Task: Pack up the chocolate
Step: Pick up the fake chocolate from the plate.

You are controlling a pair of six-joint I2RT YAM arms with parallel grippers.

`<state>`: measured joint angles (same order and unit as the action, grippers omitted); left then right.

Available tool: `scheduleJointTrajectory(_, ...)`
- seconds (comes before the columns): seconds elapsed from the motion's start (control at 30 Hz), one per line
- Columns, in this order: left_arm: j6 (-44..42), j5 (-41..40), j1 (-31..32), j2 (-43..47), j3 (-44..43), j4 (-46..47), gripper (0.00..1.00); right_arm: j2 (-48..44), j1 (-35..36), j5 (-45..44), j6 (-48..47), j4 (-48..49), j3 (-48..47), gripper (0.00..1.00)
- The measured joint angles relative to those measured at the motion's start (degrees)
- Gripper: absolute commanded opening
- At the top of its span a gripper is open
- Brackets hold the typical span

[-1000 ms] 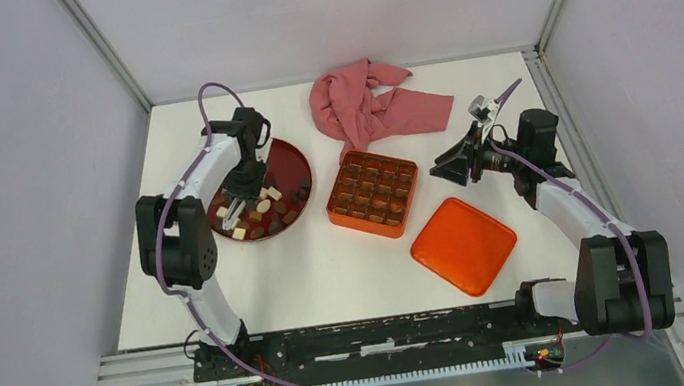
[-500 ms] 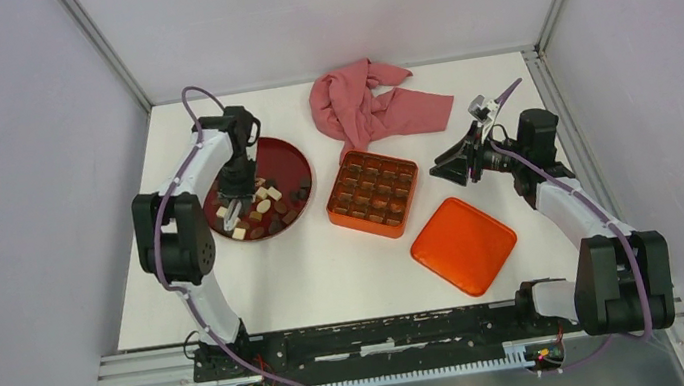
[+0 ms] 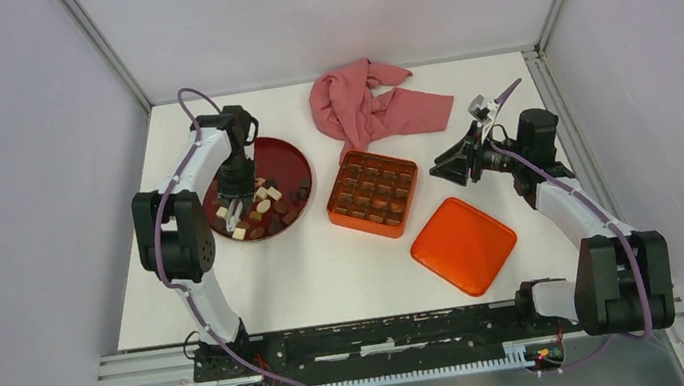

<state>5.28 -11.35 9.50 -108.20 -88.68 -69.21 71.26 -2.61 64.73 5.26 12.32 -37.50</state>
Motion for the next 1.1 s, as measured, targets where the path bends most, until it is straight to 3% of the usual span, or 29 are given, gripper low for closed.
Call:
scheduleJointTrajectory(0.43, 1.2, 0.0, 0.0, 0.1, 1.0, -1.0, 0.39, 0.0, 0.0, 0.7, 0.0, 0.0, -0.2, 0.48)
scheduleJointTrajectory(0.67, 1.4, 0.2, 0.0, 0.2, 1.0, -1.0, 0.03, 0.0, 0.0, 0.8, 0.0, 0.0, -0.2, 0.48)
scheduleJointTrajectory(1.1, 1.4, 3.5, 0.0, 1.2, 1.0, 0.5, 0.02, 0.0, 0.0, 0.8, 0.0, 0.0, -0.2, 0.48)
